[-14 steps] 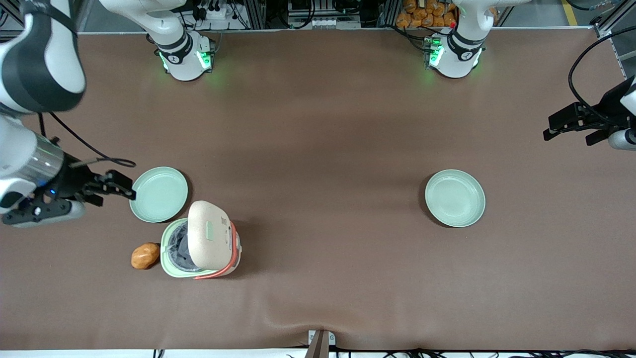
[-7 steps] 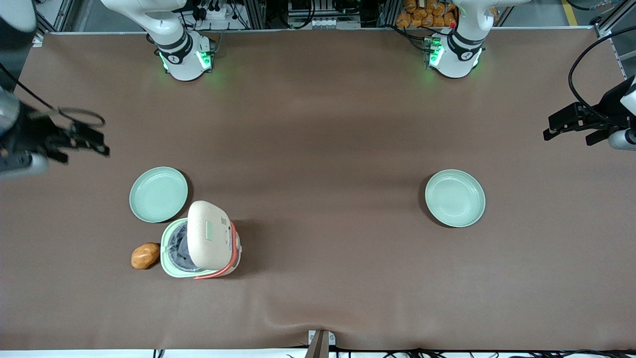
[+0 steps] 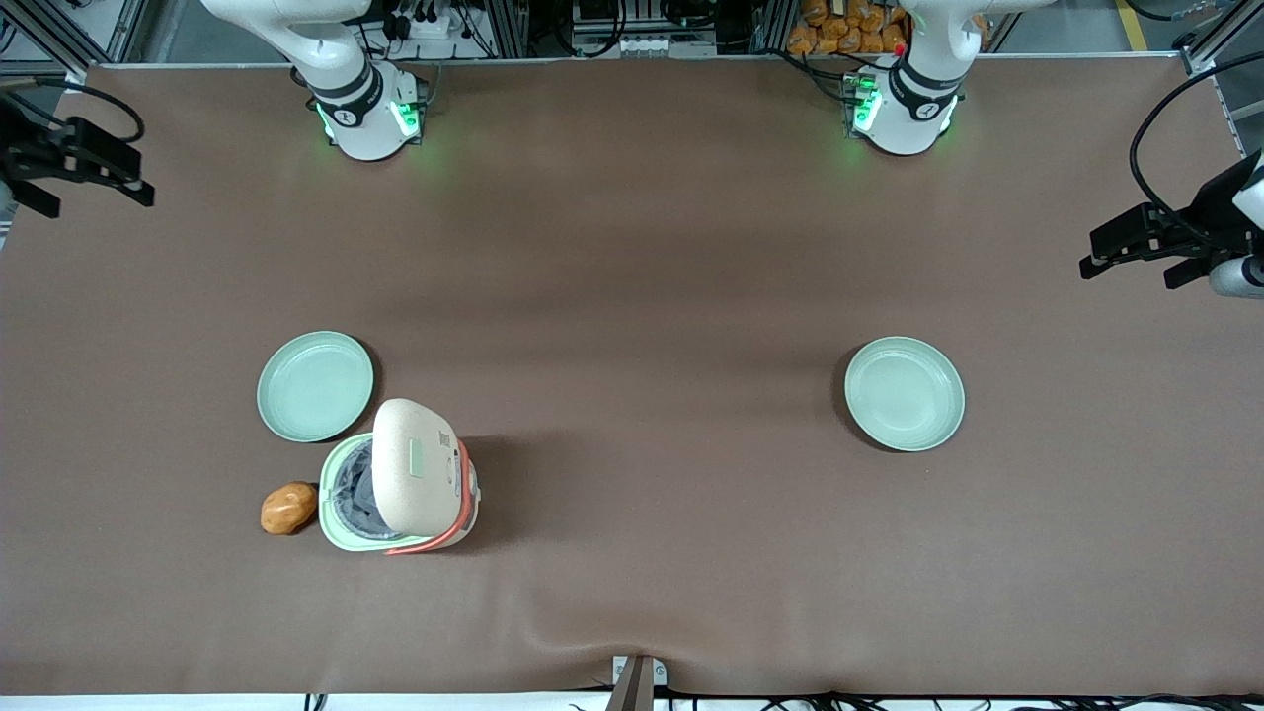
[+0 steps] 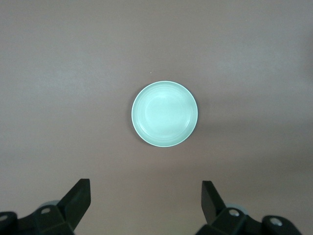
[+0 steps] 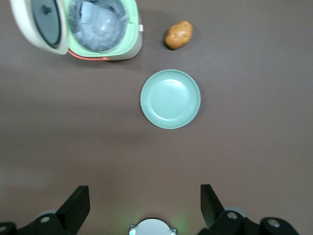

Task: Press rice cooker button with right arm

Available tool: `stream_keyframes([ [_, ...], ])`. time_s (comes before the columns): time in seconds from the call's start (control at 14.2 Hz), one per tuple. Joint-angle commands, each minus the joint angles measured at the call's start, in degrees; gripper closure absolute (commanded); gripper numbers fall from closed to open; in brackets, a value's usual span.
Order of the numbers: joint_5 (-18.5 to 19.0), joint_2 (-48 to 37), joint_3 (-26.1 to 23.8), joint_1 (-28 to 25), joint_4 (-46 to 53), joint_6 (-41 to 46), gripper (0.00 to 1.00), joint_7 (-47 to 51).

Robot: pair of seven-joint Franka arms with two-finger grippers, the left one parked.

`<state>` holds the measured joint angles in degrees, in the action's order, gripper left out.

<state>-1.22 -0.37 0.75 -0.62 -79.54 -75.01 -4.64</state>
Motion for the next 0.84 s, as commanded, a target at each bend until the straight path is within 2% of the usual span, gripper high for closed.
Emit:
stream_keyframes([
  [0.0,2.37,-0.43,-0.31,1.06,-1.93,-0.84,0.0,0.24],
  [0.77,2.02,-0.43,-0.31,1.06,-3.43,-1.19,0.0,1.03],
])
